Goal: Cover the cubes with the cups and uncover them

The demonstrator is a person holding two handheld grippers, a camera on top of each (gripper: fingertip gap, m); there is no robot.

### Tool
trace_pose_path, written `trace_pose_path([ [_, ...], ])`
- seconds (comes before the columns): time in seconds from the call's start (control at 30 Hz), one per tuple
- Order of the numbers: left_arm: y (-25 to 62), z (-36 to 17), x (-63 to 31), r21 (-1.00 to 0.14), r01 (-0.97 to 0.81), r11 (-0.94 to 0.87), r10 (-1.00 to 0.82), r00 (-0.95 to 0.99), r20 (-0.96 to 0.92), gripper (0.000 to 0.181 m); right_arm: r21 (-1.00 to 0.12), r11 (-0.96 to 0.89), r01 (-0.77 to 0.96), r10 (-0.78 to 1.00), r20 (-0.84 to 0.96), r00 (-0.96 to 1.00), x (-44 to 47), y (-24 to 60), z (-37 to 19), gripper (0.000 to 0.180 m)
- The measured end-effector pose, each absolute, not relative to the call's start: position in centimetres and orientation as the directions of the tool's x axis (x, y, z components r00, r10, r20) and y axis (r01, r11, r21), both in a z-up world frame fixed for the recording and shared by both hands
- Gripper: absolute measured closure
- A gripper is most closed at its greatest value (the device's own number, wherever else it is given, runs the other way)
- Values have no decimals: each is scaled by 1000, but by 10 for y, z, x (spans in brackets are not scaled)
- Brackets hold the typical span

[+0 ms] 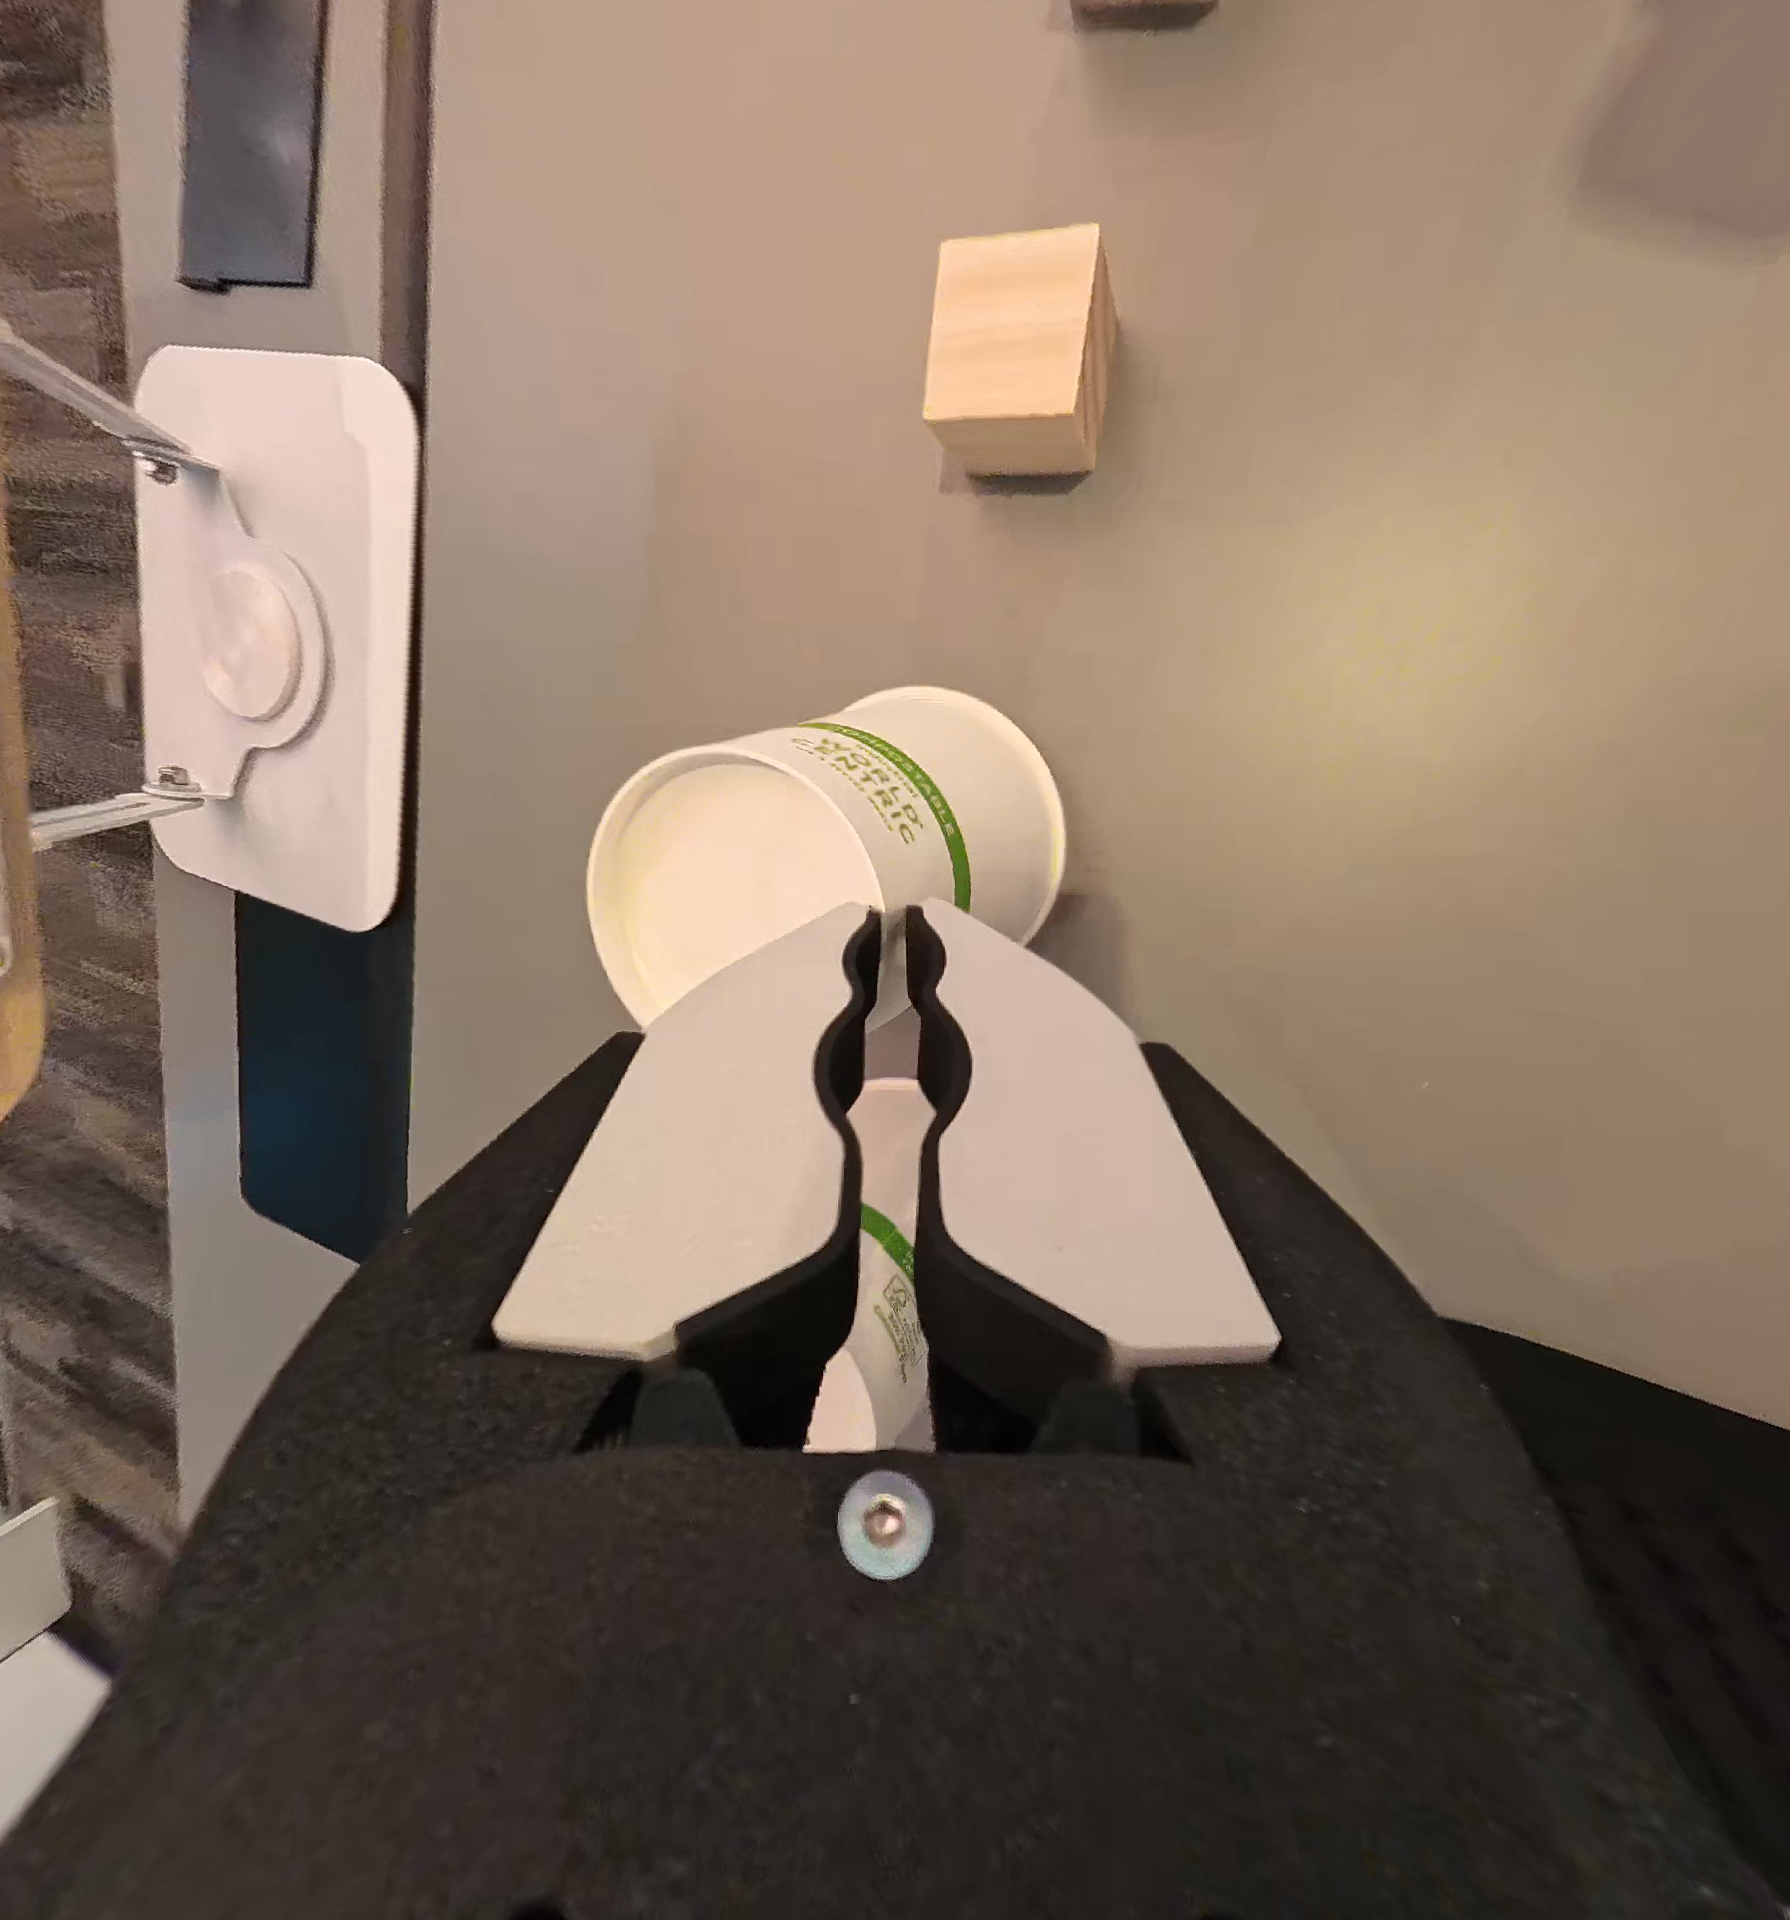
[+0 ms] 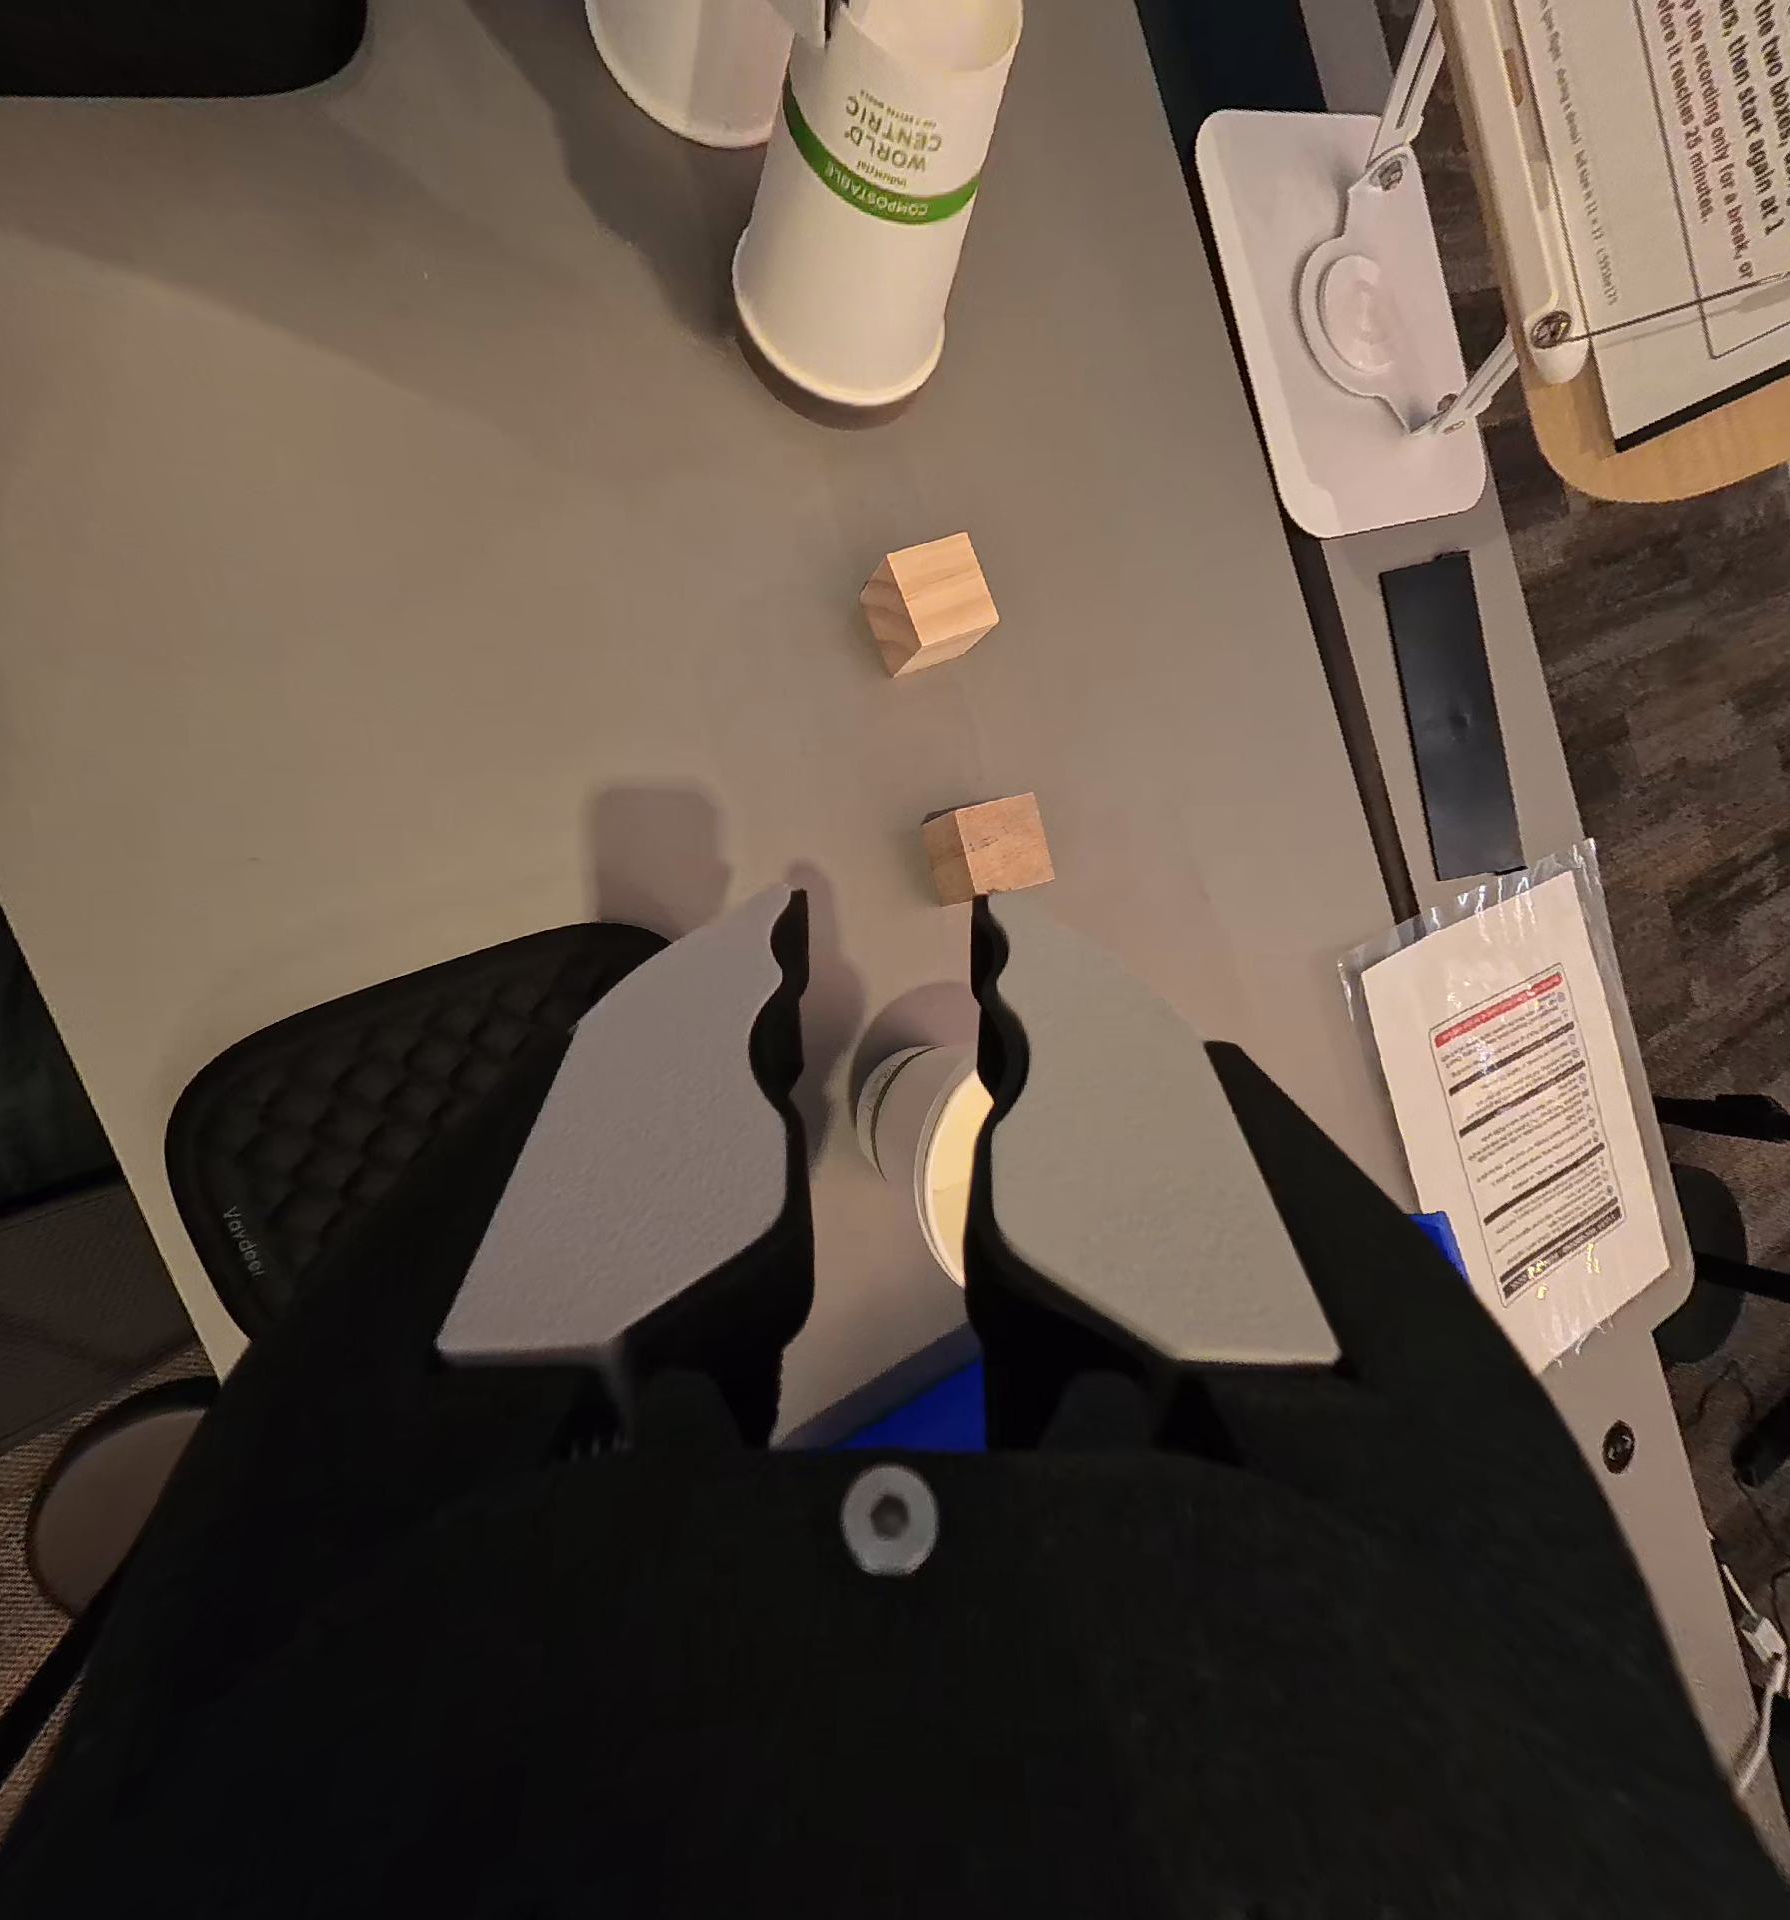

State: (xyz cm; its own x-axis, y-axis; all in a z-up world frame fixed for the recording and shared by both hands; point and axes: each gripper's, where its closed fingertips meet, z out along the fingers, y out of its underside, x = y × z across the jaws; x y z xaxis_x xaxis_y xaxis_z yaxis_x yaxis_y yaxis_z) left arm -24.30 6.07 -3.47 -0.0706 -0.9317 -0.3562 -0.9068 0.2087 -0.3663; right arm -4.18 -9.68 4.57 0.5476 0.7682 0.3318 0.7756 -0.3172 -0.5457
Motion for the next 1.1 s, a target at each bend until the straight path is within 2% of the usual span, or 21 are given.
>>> trace_pose_path([
  [0.23, 53, 14, -244, -586, -793, 164, -952, 28, -304, 177, -616, -307, 725, 779, 275, 563, -47, -91, 44, 152],
  [0.4, 46, 50, -244, -699, -696, 164, -952, 74, -297, 177, -662, -289, 692, 790, 243, 563, -60, -82, 41, 153],
  [0.57, 34, 97, -238, -818, -544, 186, -944, 133, -303, 177, -769, -222, 599, 768, 240, 593, -87, -62, 47, 146],
  [0.67, 22, 114, -233, -867, -463, 185, -949, 145, -280, 177, -874, -170, 455, 754, 182, 632, -111, -47, 58, 138],
  [0.77, 14, 122, -227, -885, -419, 201, -949, 142, -283, 177, -964, -155, 218, 754, 27, 657, -131, -33, 72, 135],
  [0.9, 6, 133, -223, -907, -373, 197, -956, 131, -262, 178, -984, -180, -12, 769, -149, 622, -147, -18, 74, 133],
  [1.1, -3, 139, -221, -914, -352, 203, -961, 105, -255, 178, -983, -127, -134, 799, -181, 573, -167, -7, 79, 131],
])
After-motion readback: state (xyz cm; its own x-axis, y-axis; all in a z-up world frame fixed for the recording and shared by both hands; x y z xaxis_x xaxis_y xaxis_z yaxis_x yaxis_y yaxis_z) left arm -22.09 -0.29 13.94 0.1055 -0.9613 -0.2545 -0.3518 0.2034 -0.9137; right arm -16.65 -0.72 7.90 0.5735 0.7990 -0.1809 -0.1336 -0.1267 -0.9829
